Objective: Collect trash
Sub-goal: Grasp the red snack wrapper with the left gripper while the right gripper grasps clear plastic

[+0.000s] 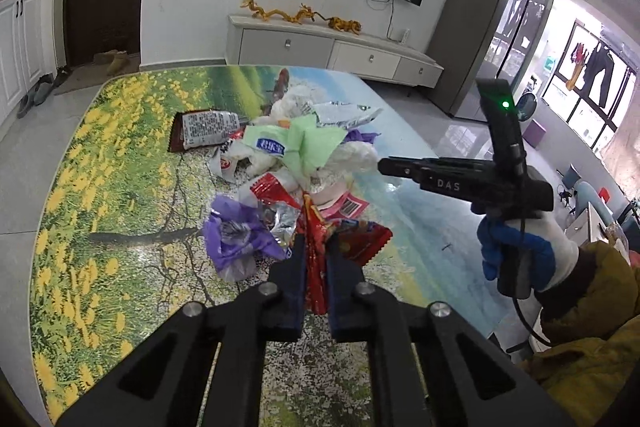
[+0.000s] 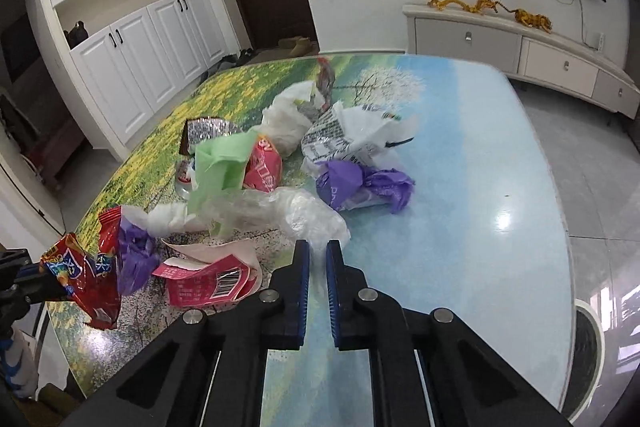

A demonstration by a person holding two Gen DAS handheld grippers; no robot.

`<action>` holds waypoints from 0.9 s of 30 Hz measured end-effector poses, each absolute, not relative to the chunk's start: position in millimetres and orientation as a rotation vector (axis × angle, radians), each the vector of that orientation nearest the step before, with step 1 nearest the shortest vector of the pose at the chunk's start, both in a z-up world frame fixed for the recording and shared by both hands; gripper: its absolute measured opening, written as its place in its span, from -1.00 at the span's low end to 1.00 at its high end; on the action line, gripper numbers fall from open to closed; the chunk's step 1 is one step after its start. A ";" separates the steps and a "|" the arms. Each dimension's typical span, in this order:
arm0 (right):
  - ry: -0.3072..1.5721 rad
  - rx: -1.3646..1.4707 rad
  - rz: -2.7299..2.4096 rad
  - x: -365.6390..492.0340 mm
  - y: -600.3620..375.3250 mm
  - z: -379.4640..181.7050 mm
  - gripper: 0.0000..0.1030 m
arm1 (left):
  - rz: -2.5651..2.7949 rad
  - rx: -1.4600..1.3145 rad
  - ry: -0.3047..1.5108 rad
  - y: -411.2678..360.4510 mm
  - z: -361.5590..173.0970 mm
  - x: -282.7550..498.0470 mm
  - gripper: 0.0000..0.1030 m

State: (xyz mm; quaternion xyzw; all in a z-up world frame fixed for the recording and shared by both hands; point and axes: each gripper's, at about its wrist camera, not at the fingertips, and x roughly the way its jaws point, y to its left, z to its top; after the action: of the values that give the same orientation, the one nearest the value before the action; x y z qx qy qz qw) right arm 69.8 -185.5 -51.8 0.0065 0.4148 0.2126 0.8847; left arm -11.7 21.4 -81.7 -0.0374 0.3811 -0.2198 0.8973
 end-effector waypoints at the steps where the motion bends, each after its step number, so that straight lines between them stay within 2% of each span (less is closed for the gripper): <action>1: 0.853 0.018 0.437 67.3 -187.8 -48.2 -0.84 | -0.454 -0.079 0.780 22.7 -78.3 -13.9 -0.86; 14: 0.752 0.075 0.352 23.4 -228.1 -10.9 -0.84 | -0.438 -0.207 0.683 55.9 -33.2 -18.2 -0.86; 18: 0.737 0.094 0.313 12.4 -243.5 -7.8 -0.84 | -0.466 -0.252 0.727 55.9 -35.8 -14.1 -0.85; 27: 0.718 0.123 0.225 -2.4 -272.4 -1.0 -0.84 | -0.661 -0.178 0.975 -7.0 -95.1 -26.1 -0.85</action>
State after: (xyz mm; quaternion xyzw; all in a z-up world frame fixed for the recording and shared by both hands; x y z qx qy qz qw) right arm -2.4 -272.4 -1.0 0.0599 0.3502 0.1097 0.9283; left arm -26.1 -7.0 -95.1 -0.0839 0.4592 -0.3113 0.8278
